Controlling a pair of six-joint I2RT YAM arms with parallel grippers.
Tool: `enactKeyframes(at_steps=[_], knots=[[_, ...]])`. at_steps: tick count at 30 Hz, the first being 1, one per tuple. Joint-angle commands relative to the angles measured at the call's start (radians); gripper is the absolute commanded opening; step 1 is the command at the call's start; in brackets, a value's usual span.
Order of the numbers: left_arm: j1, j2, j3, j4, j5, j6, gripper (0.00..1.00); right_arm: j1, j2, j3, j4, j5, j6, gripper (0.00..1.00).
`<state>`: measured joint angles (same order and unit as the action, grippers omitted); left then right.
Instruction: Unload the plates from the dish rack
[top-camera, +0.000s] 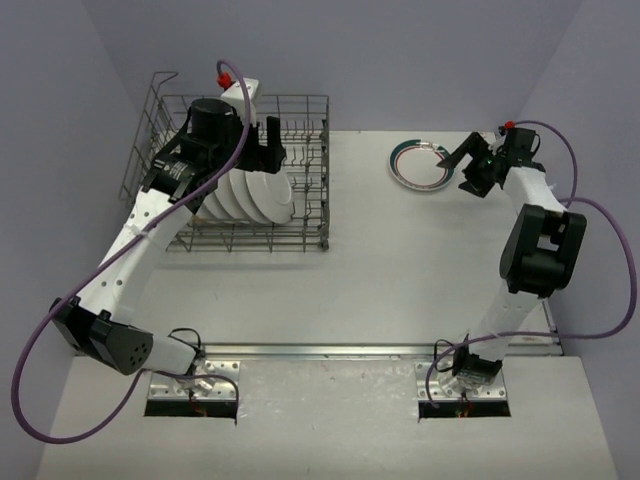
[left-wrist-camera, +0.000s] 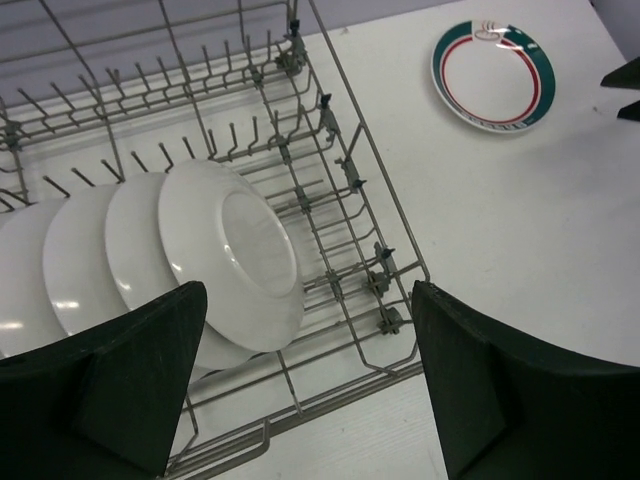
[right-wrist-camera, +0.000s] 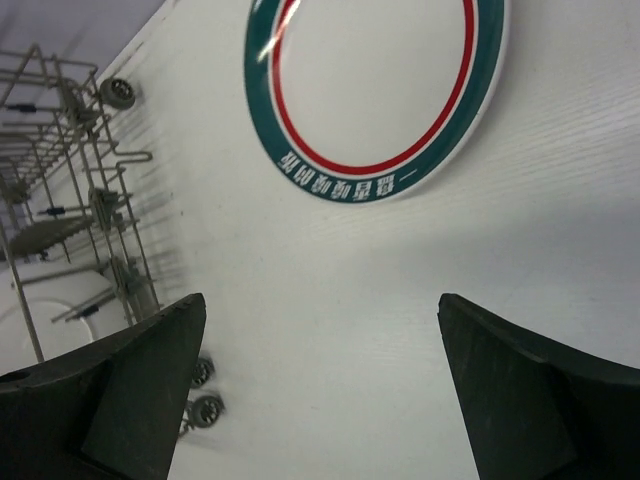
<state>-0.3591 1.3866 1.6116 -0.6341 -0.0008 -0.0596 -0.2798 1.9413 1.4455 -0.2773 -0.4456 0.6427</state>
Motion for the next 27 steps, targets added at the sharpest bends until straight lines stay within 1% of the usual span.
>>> enactKeyframes(at_steps=[1, 3, 4, 7, 10, 14, 20, 27], knots=[[0.073, 0.072, 0.045, -0.027, 0.152, -0.083, 0.78, 0.002, -0.214, -0.083, -0.122, 0.045, -0.279, 0.99], [0.14, 0.114, 0.053, -0.03, 0.227, -0.11, 0.74, 0.002, -0.341, -0.165, -0.135, 0.026, -0.337, 0.99], [0.155, 0.126, 0.056, -0.028, 0.242, -0.118, 0.72, 0.002, -0.386, -0.2, -0.131, 0.021, -0.349, 0.99], [0.201, 0.174, 0.057, -0.011, 0.296, -0.139, 0.71, 0.003, -0.543, -0.34, -0.132, -0.062, -0.392, 0.99], [0.215, 0.199, 0.041, 0.021, 0.313, -0.156, 0.71, 0.004, -0.671, -0.42, -0.155, -0.123, -0.428, 0.99], [0.223, 0.237, 0.028, 0.048, 0.32, -0.177, 0.71, 0.007, -0.773, -0.484, -0.172, -0.137, -0.463, 0.99], [0.262, 0.299, -0.001, 0.077, 0.323, -0.215, 0.71, 0.007, -0.814, -0.481, -0.204, -0.14, -0.489, 0.99], [0.279, 0.3, -0.033, 0.108, 0.315, -0.23, 0.71, 0.007, -0.809, -0.49, -0.211, -0.165, -0.477, 0.99]])
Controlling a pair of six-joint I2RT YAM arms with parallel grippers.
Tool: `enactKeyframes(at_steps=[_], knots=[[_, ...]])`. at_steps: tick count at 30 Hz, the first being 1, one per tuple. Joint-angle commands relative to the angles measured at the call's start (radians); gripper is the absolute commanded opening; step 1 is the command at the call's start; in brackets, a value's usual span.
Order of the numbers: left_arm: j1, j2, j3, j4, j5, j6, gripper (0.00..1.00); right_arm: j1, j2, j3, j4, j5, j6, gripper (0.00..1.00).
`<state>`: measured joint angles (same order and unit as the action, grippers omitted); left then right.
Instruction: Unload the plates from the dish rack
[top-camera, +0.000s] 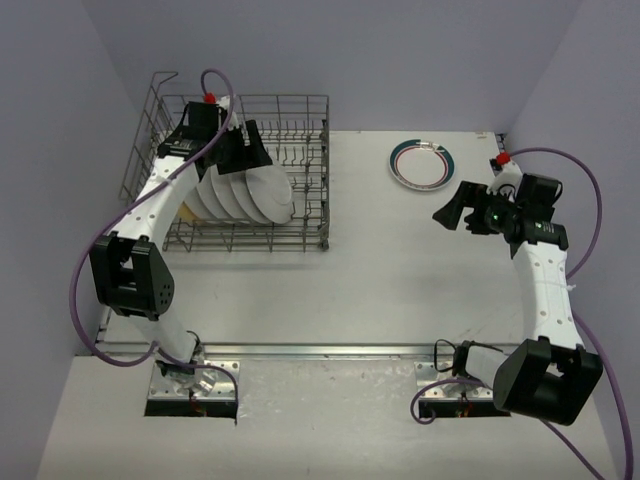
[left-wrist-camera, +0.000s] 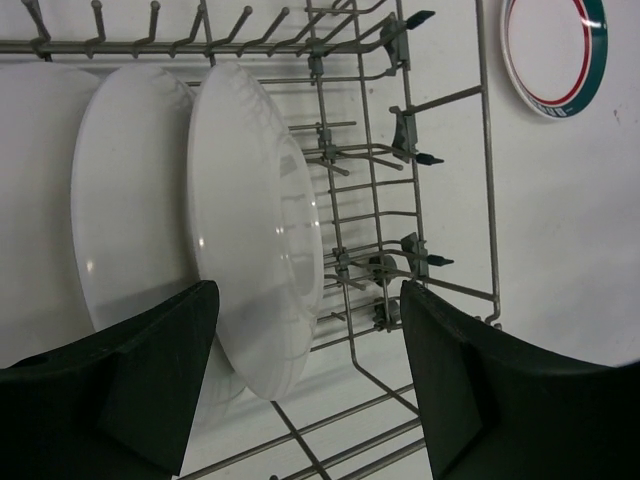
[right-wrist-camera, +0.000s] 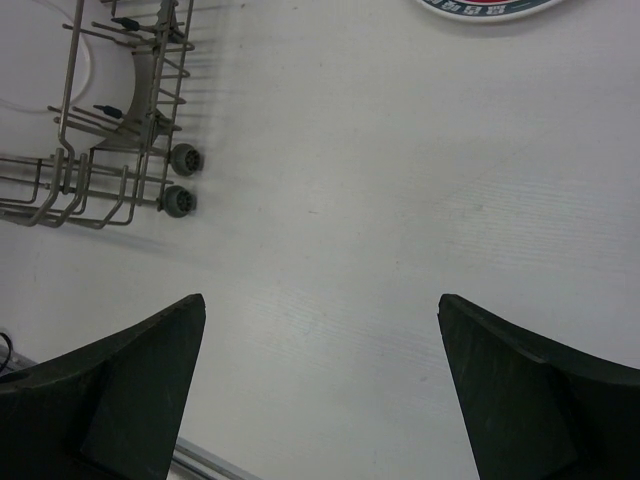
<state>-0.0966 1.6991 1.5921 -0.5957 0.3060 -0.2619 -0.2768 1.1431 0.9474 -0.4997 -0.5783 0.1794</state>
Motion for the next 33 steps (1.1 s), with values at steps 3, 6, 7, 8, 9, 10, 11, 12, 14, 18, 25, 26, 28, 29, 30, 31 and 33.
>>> enactKeyframes(at_steps=[3, 6, 7, 8, 9, 10, 11, 12, 14, 18, 25, 26, 28, 29, 30, 31, 33], knots=[[0.017, -0.012, -0.036, 0.08, 0.002, -0.028, 0.71, 0.004, -0.013, -0.001, 0.02, -0.038, -0.003, 0.99], [0.017, -0.004, -0.055, 0.091, 0.005, -0.028, 0.7, 0.004, -0.011, -0.004, 0.023, -0.043, 0.005, 0.99], [0.017, 0.0, -0.06, 0.096, 0.015, -0.033, 0.7, 0.004, -0.01, -0.004, 0.024, -0.042, 0.005, 0.99], [0.017, 0.007, -0.069, 0.105, 0.031, -0.04, 0.69, 0.004, -0.008, -0.004, 0.026, -0.041, 0.006, 0.99], [0.017, 0.012, -0.074, 0.113, 0.047, -0.046, 0.68, 0.004, -0.008, -0.005, 0.026, -0.04, 0.005, 0.99], [0.017, 0.016, -0.079, 0.12, 0.059, -0.048, 0.67, 0.004, -0.008, -0.005, 0.025, -0.039, 0.005, 0.99], [0.017, 0.02, -0.086, 0.129, 0.072, -0.055, 0.66, 0.004, -0.007, -0.005, 0.025, -0.038, 0.005, 0.99], [0.017, 0.023, -0.091, 0.137, 0.083, -0.063, 0.64, 0.004, -0.006, -0.006, 0.026, -0.036, 0.004, 0.99], [0.017, 0.033, -0.093, 0.143, 0.103, -0.065, 0.62, 0.003, -0.003, -0.006, 0.025, -0.036, 0.006, 0.99], [0.017, 0.047, -0.106, 0.162, 0.155, -0.085, 0.51, 0.004, 0.002, -0.012, 0.029, -0.04, 0.024, 0.99], [0.018, 0.06, -0.113, 0.177, 0.192, -0.1, 0.22, 0.002, 0.017, -0.004, 0.02, -0.066, 0.066, 0.99], [0.02, 0.056, -0.106, 0.169, 0.194, -0.101, 0.21, 0.004, 0.017, -0.001, 0.017, -0.07, 0.069, 0.99], [0.021, 0.048, -0.083, 0.158, 0.21, -0.102, 0.18, 0.004, 0.018, 0.006, 0.007, -0.074, 0.071, 0.99], [0.021, 0.043, -0.069, 0.151, 0.219, -0.101, 0.16, 0.004, 0.019, 0.012, 0.002, -0.075, 0.073, 0.99], [0.022, 0.036, -0.053, 0.145, 0.231, -0.099, 0.14, 0.004, 0.018, 0.019, -0.004, -0.078, 0.075, 0.99], [0.023, 0.027, -0.036, 0.14, 0.243, -0.096, 0.12, 0.004, 0.017, 0.026, -0.01, -0.083, 0.077, 0.99], [0.025, 0.009, -0.01, 0.139, 0.252, -0.094, 0.07, 0.003, 0.014, 0.036, -0.019, -0.09, 0.079, 0.99]])
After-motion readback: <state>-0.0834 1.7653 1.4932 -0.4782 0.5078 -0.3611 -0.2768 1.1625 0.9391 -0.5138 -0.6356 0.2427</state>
